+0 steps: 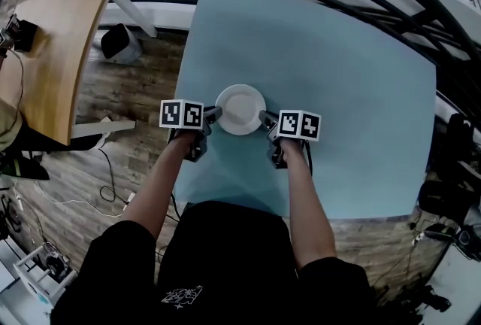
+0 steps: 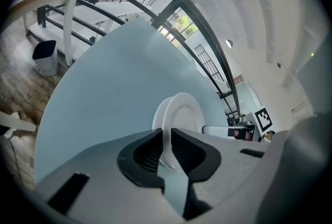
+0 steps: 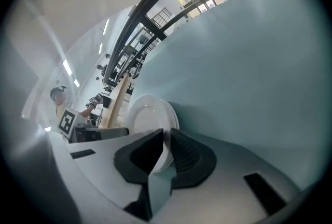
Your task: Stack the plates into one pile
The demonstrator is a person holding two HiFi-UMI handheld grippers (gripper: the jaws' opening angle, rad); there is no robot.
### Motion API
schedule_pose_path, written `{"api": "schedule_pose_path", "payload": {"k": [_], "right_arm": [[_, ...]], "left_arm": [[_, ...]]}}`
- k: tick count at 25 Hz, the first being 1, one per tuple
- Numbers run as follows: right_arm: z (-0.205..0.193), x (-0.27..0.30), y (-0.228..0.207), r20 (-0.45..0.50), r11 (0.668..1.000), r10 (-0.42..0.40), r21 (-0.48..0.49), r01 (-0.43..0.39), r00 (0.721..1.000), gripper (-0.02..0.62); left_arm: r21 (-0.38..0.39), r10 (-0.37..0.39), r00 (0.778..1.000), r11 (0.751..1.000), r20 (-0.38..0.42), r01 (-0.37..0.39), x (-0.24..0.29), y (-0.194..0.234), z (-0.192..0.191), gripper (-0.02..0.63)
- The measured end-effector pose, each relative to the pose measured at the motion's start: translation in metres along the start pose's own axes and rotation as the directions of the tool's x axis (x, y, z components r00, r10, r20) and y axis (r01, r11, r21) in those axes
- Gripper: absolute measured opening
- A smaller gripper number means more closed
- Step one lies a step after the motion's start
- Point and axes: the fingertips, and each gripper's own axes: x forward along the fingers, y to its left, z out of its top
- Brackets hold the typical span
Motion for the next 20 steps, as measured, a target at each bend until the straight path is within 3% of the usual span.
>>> {"api": "schedule_pose_path", "payload": {"k": [6, 20], "right_arm": [[0.003, 0.000, 0.000, -0.015, 1.000, 0.000, 0.001, 0.000, 1.000, 0.041], [0.002, 0.003, 0.003, -0.052, 0.987, -0.084, -0.142, 0.076, 0.995, 0.049]], "left_arm": [[-0.004, -0.004, 1.000, 1.000, -0.001, 0.004, 0.000, -0.003, 0.001, 0.051], [0.080, 0.061, 0.996, 0.995, -0.063, -0.056, -0.004, 0.002, -0.010, 0.066]]}}
